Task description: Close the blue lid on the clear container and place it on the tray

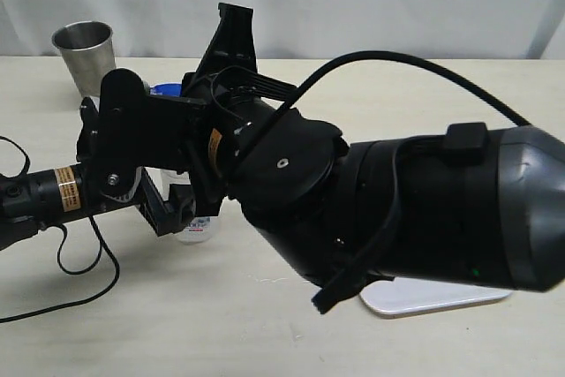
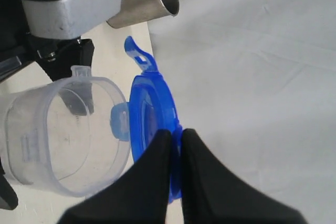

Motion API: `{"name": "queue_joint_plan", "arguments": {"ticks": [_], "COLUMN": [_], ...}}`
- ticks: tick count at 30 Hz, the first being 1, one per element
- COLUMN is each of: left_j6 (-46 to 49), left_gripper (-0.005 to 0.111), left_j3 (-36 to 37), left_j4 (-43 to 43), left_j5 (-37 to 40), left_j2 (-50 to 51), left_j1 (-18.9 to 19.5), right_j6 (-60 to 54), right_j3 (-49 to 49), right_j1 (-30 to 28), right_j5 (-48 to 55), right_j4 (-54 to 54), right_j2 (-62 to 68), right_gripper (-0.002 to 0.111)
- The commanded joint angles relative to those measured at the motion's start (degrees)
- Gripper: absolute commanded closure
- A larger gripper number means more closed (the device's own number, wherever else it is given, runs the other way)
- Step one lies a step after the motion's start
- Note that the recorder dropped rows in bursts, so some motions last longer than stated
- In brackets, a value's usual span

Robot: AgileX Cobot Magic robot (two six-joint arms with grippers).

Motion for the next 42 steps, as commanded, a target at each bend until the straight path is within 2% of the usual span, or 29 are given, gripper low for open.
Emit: {"name": "queue_joint_plan", "arguments": {"ticks": [1, 23, 25, 31, 35, 36, 42], "left_j6": [1.3, 0.7, 0.7, 0.9, 0.8, 1.0, 2.4], "left_gripper": [0.003, 0.006, 0.017, 0.067, 0.102, 0.107, 0.107], "left_j3": [-0.5, -0.5, -0.5, -0.5, -0.5, -0.5, -0.5], "left_j4": [-0.6, -1.6, -1.7, -0.9, 3.1, 4.7, 9.0], "left_j5": [-0.7, -0.7, -0.7, -0.7, -0.7, -0.7, -0.7], "left_j2": [0.1, 0.1, 0.1, 0.1, 0.1, 0.1, 0.1], "left_j1": [-1.3, -1.3, -1.3, -1.3, -1.3, -1.3, -1.3], "right_j6": [0.8, 2.1, 2.1, 2.1, 2.1, 2.1, 2.0], "right_j3": [-0.4, -0.4, -0.4, -0.4, -0.4, -0.4, -0.4], "right_j1": [-0.2, -0.2, -0.2, -0.2, -0.2, -0.2, -0.2], "right_j5": [-0.7, 1.8, 1.8, 1.8, 2.7, 3.4, 7.7], "right_j4": [0.1, 0.1, 0.1, 0.1, 0.1, 0.1, 0.1], "right_j2": [-0.6, -0.6, -0.6, -0.6, -0.6, -0.6, -0.6], "right_gripper": [0.104, 0.104, 0.104, 0.104, 0.104, 0.104, 0.104]}}
